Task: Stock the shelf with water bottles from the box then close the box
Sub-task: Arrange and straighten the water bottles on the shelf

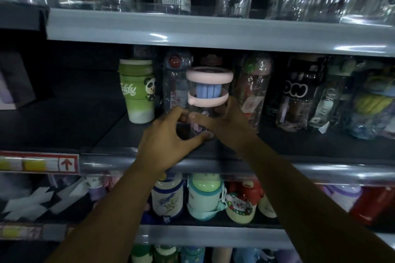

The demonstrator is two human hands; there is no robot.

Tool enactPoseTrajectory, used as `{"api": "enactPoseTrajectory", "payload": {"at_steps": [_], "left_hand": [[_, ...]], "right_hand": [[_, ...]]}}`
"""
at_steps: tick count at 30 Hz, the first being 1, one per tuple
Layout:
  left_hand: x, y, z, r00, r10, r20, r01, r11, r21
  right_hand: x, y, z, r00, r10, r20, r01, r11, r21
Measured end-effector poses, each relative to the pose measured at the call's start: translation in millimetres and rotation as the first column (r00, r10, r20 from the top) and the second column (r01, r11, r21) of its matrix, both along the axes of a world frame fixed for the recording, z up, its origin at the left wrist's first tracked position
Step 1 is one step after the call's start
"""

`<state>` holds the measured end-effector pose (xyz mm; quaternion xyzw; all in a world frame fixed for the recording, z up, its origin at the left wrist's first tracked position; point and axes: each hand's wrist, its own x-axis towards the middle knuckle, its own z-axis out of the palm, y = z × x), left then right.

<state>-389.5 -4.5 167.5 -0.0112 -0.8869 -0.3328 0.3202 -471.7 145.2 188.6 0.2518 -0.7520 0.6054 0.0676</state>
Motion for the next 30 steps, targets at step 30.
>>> {"api": "enactPoseTrajectory", "payload": {"at_steps": [30], "left_hand": [[-10, -3, -1, 0.988, 0.12, 0.096, -0.111, 0.989, -0.094]], "right_hand": [[-34, 13, -2, 0.953, -0.26, -0.156, 0.286, 0.94, 0.186]]}}
